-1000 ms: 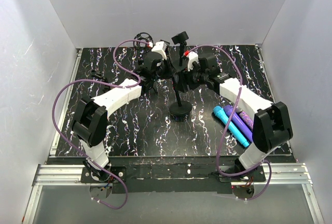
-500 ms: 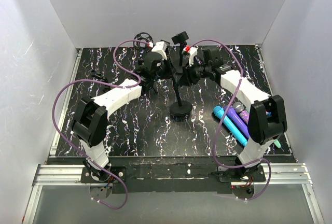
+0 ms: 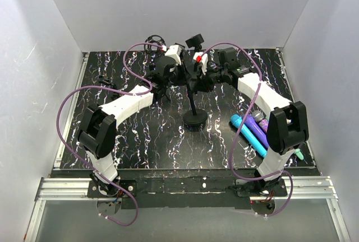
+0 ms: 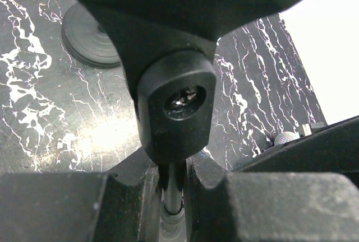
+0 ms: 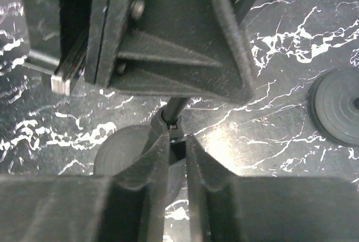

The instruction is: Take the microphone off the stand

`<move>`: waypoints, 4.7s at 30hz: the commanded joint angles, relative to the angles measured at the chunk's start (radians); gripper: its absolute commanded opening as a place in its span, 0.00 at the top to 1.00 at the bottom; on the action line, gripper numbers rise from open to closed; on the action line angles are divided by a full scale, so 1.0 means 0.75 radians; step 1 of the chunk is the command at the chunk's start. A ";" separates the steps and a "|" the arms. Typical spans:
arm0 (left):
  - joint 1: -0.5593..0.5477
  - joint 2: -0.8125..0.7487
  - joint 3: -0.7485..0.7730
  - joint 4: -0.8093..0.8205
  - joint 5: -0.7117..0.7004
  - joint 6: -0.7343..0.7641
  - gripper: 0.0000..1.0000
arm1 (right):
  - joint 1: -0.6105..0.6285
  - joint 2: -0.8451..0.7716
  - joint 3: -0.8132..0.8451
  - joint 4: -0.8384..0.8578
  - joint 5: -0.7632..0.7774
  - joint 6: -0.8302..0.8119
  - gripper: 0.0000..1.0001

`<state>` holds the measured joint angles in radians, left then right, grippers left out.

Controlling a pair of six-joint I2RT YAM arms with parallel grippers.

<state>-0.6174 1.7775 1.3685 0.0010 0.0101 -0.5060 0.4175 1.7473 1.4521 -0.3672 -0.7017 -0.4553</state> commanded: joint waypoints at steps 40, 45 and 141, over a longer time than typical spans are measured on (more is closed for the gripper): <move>-0.007 0.039 0.071 0.279 0.420 0.463 1.00 | 0.081 -0.749 -1.071 0.913 0.332 -1.026 0.46; -0.007 0.078 0.104 0.363 0.486 0.627 1.00 | 0.075 -0.765 -1.077 0.868 0.636 -0.645 0.46; 0.079 -0.292 0.063 0.095 0.766 0.875 0.55 | 0.298 -0.160 0.395 -0.150 0.535 0.435 0.99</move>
<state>-0.5255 1.5860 1.4467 0.0456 0.5732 0.1806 0.5533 1.6093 1.7069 -0.3489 -0.2832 -0.0433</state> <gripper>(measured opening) 0.458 0.131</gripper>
